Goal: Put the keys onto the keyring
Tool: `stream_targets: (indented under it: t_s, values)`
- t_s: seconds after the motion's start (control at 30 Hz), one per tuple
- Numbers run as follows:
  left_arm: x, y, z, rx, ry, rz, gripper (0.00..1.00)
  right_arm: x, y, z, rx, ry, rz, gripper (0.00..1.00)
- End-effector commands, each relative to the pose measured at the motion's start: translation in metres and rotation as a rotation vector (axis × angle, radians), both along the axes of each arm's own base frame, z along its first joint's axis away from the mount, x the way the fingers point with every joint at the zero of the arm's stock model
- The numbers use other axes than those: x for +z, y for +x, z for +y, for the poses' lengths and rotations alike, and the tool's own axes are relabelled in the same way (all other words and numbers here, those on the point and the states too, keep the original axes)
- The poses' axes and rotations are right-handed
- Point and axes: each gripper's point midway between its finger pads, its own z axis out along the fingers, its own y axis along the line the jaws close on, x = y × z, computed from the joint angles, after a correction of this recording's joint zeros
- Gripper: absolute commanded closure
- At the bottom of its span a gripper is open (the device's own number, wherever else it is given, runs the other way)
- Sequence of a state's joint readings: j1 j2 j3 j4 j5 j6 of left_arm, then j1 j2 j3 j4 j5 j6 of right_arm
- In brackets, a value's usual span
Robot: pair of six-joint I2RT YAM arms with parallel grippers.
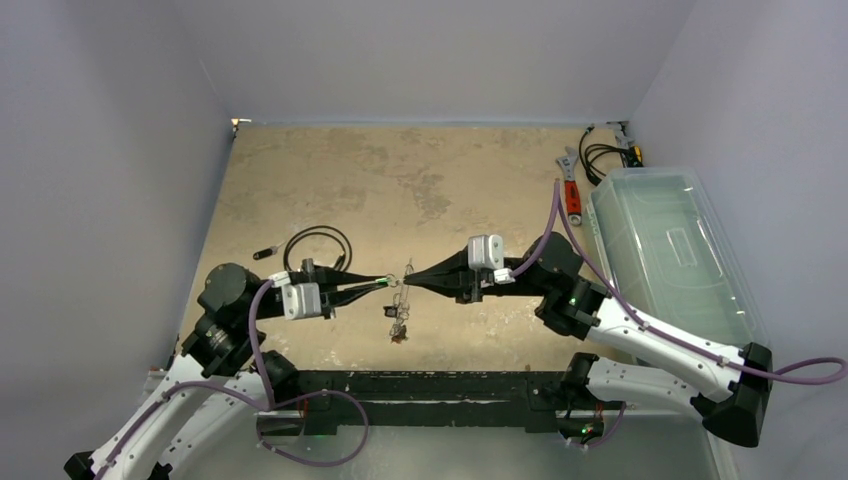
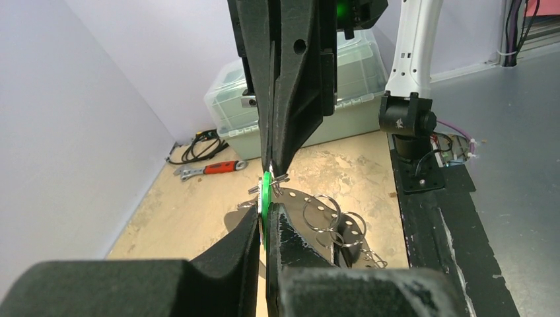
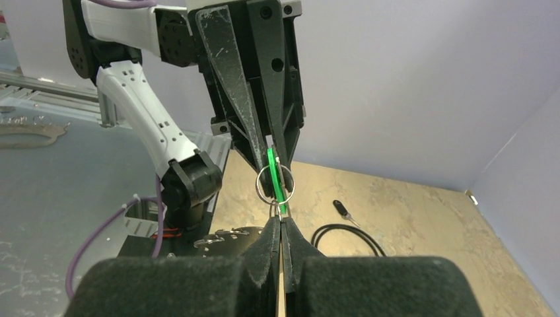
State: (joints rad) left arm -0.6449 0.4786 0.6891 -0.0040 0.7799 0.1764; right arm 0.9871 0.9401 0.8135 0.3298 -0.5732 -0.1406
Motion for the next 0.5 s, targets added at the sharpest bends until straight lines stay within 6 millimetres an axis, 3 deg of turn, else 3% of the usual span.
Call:
stream_targets:
  t_s: [0.0, 0.47]
  values:
    - [0.037, -0.002, 0.003, 0.011, -0.061, -0.066, 1.0, 0.019, -0.002, -0.002, 0.011, 0.031, -0.054, 1.0]
    - [0.052, 0.018, -0.008, 0.039, -0.069, 0.047, 1.0, 0.009, -0.011, 0.01, 0.075, -0.013, -0.048, 1.0]
